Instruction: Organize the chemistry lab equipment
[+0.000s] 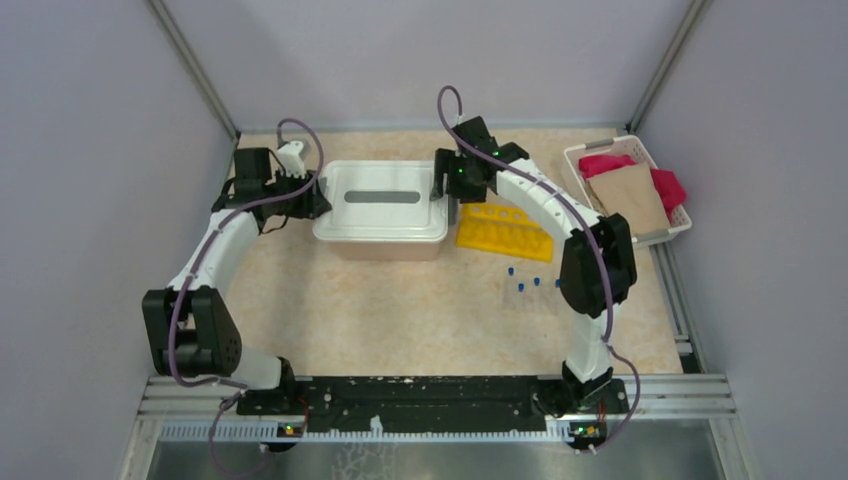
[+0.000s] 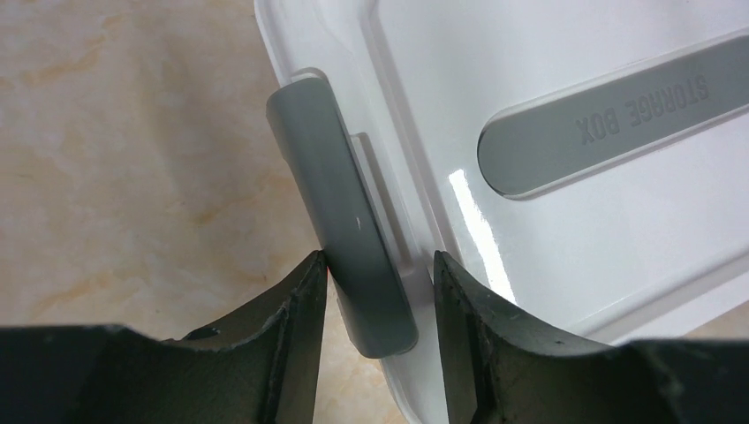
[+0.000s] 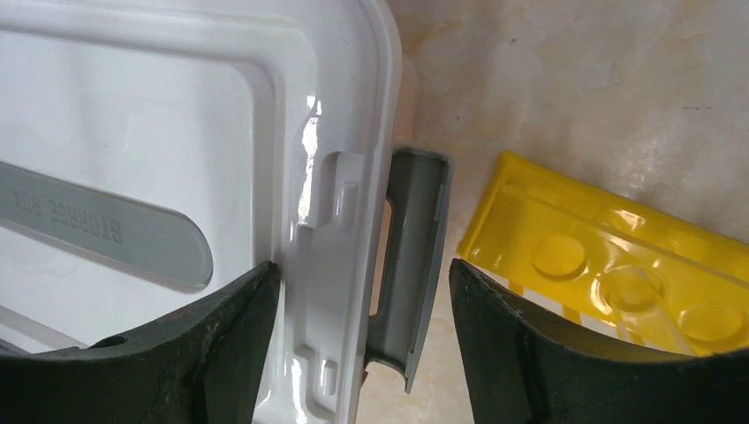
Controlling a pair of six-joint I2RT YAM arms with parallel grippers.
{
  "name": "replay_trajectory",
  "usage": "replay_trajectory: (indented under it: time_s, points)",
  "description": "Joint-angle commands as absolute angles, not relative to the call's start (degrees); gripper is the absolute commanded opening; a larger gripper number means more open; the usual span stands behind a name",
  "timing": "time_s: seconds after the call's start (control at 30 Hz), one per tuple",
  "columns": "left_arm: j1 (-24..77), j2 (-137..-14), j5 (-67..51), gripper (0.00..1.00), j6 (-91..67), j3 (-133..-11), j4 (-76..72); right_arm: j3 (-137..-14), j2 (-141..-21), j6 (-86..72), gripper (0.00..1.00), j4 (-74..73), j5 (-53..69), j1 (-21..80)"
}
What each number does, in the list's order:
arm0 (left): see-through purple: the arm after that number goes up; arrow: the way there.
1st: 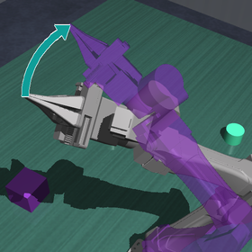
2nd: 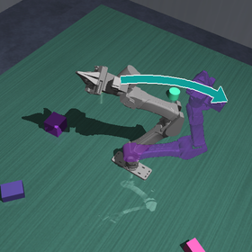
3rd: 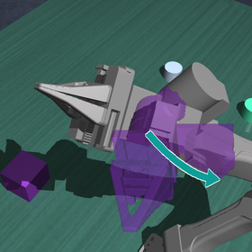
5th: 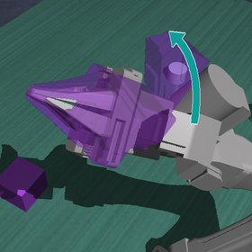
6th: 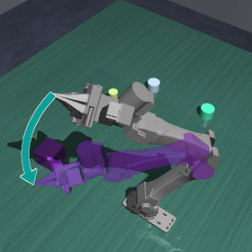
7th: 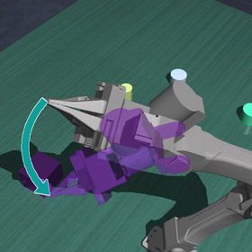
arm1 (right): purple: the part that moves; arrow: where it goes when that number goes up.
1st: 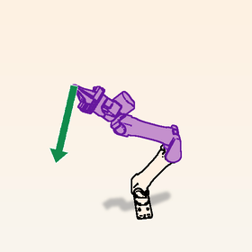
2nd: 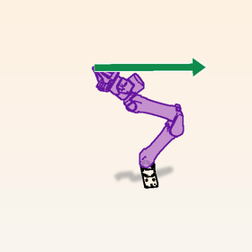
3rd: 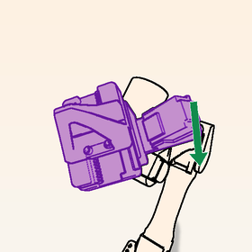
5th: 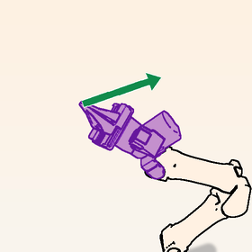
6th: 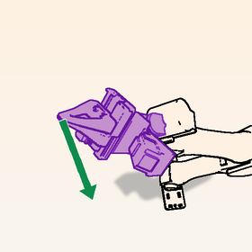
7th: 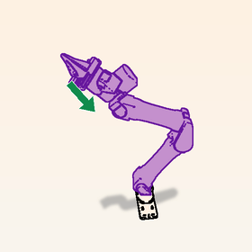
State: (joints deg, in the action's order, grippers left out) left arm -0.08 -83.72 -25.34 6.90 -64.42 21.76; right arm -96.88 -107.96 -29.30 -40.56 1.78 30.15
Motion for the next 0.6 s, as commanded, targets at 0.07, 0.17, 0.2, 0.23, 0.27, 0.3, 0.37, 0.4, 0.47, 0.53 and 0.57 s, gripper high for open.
replay_trajectory:
  time_s: [0.07, 0.17, 0.2, 0.23, 0.27, 0.3, 0.37, 0.4, 0.47, 0.53, 0.57]
  points:
    - [-0.60, -79.74, -24.53, 0.40, 9.35, -64.33, 23.45, -100.11, -109.63, -31.80, 0.65, -37.34, 5.23, 32.03]
    - [-0.66, -78.71, -25.81, 0.41, 8.53, -64.13, 24.79, -100.85, -110.33, -32.40, 0.60, -37.24, 4.54, 33.30]
    - [-0.66, -78.21, -26.38, 0.41, 8.30, -63.75, 24.97, -100.89, -110.36, -32.78, 0.60, -37.11, 4.30, 33.56]
    - [-0.67, -77.75, -26.74, 0.41, 8.06, -63.50, 25.08, -100.84, -110.19, -33.04, 0.59, -36.77, 3.92, 33.75]
    - [-0.62, -77.42, -26.97, 0.41, 7.73, -63.20, 25.15, -100.81, -110.08, -33.47, 0.59, -36.68, 3.34, 33.87]
    - [-0.66, -77.09, -27.39, 0.41, 7.66, -63.05, 25.31, -100.81, -109.90, -33.72, 0.59, -36.57, 2.74, 33.92]
    - [-0.65, -76.76, -27.86, 0.41, 7.29, -62.97, 26.00, -100.80, -109.35, -34.12, 0.58, -36.21, 1.94, 33.93]
    - [-0.64, -76.58, -28.20, 0.41, 7.07, -62.97, 26.43, -100.72, -109.10, -34.17, 0.58, -36.02, 1.53, 33.93]
    - [-0.67, -76.20, -29.05, 0.41, 6.65, -62.74, 27.26, -100.64, -108.23, -34.39, 0.58, -35.43, 1.01, 33.98]
    - [-0.63, -75.72, -29.13, 0.41, 6.26, -62.28, 27.32, -101.08, -107.40, -35.06, 0.59, -35.57, 1.39, 33.97]
    - [-0.64, -75.50, -28.83, 0.41, 6.18, -62.11, 27.20, -101.49, -107.03, -35.35, 0.62, -36.31, 1.48, 34.00]
